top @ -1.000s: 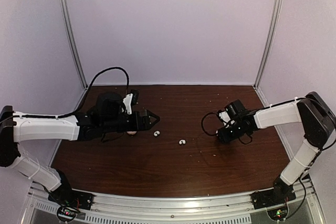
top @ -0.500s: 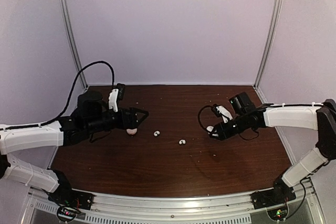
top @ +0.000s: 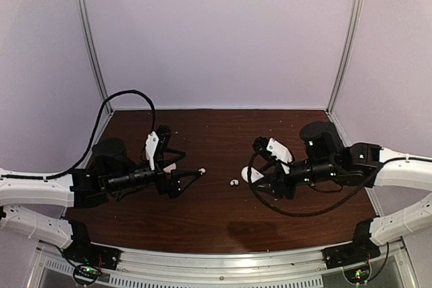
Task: Insert the wireless bluetooth earbuds into the charging case
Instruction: Pick up the charging case from the center of the board, then pass from the right arm to the left
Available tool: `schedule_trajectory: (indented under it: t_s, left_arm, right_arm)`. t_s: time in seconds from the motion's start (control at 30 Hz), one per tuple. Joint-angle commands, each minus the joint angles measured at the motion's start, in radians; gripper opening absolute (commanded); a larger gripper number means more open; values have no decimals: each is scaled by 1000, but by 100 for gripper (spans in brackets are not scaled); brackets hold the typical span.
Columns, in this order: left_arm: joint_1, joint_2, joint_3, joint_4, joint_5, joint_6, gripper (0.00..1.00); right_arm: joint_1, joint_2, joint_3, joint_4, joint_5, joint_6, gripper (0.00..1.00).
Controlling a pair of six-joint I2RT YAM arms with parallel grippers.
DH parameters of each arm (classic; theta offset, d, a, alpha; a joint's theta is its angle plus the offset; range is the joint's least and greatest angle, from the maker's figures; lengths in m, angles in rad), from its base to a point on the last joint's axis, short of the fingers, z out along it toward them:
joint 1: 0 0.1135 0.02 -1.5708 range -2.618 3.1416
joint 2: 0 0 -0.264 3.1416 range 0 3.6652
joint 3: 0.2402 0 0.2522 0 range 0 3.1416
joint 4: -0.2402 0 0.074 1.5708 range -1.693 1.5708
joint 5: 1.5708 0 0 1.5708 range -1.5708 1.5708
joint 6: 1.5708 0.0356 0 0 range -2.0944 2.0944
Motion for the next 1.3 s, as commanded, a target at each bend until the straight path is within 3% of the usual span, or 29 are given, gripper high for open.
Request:
schedule_trajectory:
  t_s: [0.0,0.43,0.7,0.83,1.0,1.27]
  left_arm:
    - [-8,-15,-15,77,-33,89,97]
    - [-10,-99,-78,154,55,127,96]
    - [-20,-87,-85,201,98,127,95]
    - [-59,-86,-43,132,119,247,95]
    - [-154,-101,45,-80,30,530,97]
    - [-306,-61,121,-298,-165,700,97]
  right_arm:
    - [157,-53,38,-26,384,-106,26]
    - [471,-33,66,-52,794,-262,23]
    - [495,-42,56,8,827,-264,22]
    - [493,-25,62,5,778,-246,22]
    - [406,-26,76,2,570,-161,23]
    - [32,58,80,43,-177,43,23]
